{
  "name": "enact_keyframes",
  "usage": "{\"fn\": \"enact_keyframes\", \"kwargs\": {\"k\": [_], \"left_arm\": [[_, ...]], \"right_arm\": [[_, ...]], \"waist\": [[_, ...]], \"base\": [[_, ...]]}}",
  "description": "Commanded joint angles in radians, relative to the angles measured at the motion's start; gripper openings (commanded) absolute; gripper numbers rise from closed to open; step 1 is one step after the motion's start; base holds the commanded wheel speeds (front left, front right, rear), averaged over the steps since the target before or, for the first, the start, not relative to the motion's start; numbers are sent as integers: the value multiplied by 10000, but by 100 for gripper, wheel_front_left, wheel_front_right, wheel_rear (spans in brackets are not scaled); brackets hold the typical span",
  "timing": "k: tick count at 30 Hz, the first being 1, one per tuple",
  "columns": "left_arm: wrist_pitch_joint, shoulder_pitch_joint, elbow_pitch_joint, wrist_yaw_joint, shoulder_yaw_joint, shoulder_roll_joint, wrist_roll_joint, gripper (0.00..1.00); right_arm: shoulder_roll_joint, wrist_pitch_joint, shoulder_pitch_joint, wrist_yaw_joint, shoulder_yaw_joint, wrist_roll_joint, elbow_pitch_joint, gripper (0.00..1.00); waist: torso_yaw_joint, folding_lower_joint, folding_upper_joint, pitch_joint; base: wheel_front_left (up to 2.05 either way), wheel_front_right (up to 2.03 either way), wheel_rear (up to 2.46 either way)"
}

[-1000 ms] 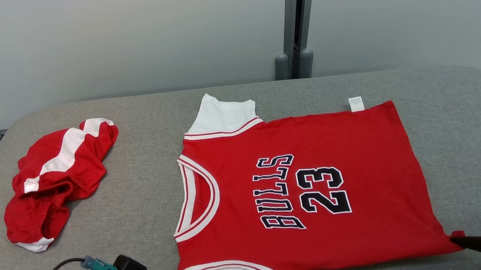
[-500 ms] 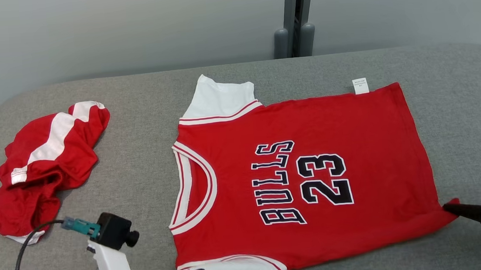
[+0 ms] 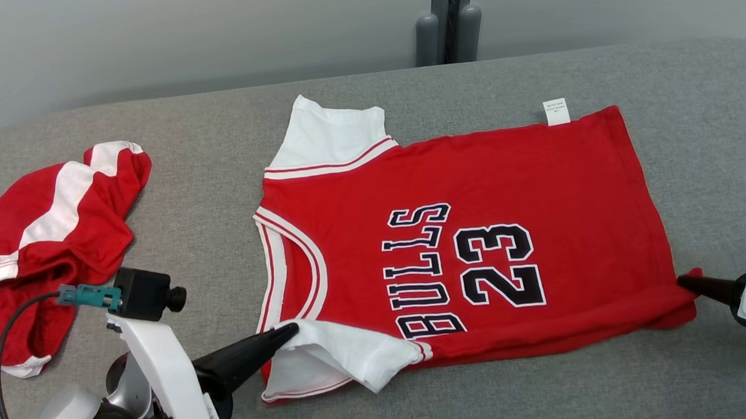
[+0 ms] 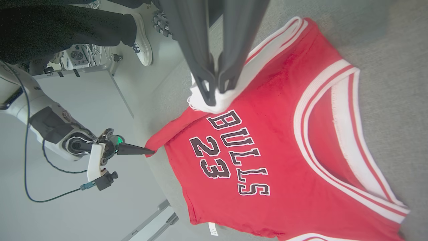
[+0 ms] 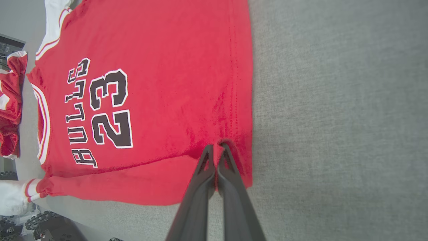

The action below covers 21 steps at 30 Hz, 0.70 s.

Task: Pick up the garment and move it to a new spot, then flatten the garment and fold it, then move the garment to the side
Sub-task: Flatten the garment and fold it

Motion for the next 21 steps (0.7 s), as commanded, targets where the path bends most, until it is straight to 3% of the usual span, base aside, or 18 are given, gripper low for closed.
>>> {"fn": "enact_keyframes", "kwargs": {"k": [1, 21], "left_arm": [[-191, -252, 231, -5, 104, -124, 164, 0], [-1248, -1007, 1720, -85, 306, -996, 1062, 0]], "right_arm": [[74, -262, -243, 1, -130, -254, 90, 0], [828, -746, -656, 1, -709, -999, 529, 0]], "waist": [[-25, 0, 0, 136], [33, 0, 0, 804]], "base": [[0, 0, 0], [0, 0, 0]]}}
